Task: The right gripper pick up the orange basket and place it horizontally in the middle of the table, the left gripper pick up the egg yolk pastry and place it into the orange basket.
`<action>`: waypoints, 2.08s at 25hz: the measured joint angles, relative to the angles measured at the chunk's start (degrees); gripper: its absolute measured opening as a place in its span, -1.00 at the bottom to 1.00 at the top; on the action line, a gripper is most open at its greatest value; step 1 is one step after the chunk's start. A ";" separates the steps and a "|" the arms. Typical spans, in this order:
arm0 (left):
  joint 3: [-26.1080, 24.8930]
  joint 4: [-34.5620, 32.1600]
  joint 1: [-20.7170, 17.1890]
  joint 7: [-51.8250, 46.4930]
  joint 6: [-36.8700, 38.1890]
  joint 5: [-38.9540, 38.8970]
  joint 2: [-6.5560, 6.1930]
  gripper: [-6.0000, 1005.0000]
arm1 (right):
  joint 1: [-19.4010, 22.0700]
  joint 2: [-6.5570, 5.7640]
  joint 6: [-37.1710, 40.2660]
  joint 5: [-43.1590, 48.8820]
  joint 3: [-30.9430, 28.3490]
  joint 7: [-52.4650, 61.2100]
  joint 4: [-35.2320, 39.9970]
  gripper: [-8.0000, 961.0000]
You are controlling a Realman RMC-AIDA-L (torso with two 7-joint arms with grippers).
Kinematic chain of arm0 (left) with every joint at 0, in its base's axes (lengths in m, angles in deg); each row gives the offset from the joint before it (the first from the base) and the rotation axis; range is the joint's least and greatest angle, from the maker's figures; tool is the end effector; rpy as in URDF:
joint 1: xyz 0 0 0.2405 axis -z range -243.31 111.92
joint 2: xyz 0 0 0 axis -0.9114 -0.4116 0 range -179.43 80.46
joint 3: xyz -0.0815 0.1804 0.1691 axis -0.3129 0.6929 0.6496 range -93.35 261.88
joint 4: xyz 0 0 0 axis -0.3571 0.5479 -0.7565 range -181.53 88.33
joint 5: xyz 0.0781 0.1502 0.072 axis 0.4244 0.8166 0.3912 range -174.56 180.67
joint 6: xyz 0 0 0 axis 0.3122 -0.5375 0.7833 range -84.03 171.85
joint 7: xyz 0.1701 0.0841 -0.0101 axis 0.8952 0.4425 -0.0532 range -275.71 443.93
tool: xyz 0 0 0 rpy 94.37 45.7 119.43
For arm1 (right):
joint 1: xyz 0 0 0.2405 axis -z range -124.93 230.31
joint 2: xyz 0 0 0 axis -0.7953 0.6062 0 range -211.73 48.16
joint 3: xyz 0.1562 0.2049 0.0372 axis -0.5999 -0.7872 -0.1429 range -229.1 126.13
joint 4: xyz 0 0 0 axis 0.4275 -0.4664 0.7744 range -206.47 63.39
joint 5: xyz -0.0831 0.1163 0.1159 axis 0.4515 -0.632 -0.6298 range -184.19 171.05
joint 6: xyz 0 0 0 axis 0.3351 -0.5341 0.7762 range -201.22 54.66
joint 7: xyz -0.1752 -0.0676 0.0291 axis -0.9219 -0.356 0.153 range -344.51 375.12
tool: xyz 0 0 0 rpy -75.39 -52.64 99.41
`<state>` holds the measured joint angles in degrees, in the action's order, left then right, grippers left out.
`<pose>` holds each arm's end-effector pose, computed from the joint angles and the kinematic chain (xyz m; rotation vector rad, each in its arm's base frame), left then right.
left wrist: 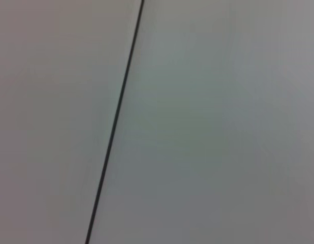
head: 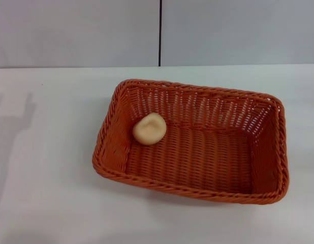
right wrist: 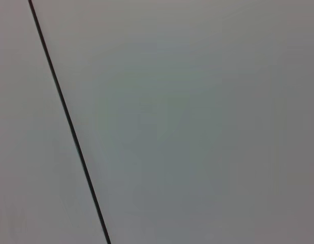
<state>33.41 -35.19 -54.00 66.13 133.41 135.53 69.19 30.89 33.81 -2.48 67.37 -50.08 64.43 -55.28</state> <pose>-0.3176 0.2848 0.0458 -1.3580 -0.5016 -0.9876 0.3846 0.3425 0.1332 -1.2380 0.7517 0.9185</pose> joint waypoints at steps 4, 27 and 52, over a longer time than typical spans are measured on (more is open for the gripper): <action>-0.75 -0.04 -0.07 0.00 -0.20 -0.01 -0.02 0.45 | 0.12 0.25 0.02 -0.04 -0.01 0.02 0.08 0.07; -1.18 0.41 0.08 -0.61 -0.56 -1.39 -0.11 0.45 | 0.69 0.90 1.38 -0.12 -1.51 -0.05 0.00 0.07; -0.73 0.46 0.08 -0.66 -0.52 -1.34 -0.02 0.45 | 1.14 1.56 1.28 -0.11 -2.94 -0.41 0.03 0.07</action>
<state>32.68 -34.73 -53.92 65.48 132.90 134.19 69.17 32.04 35.37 -1.20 67.26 -53.02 64.02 -55.24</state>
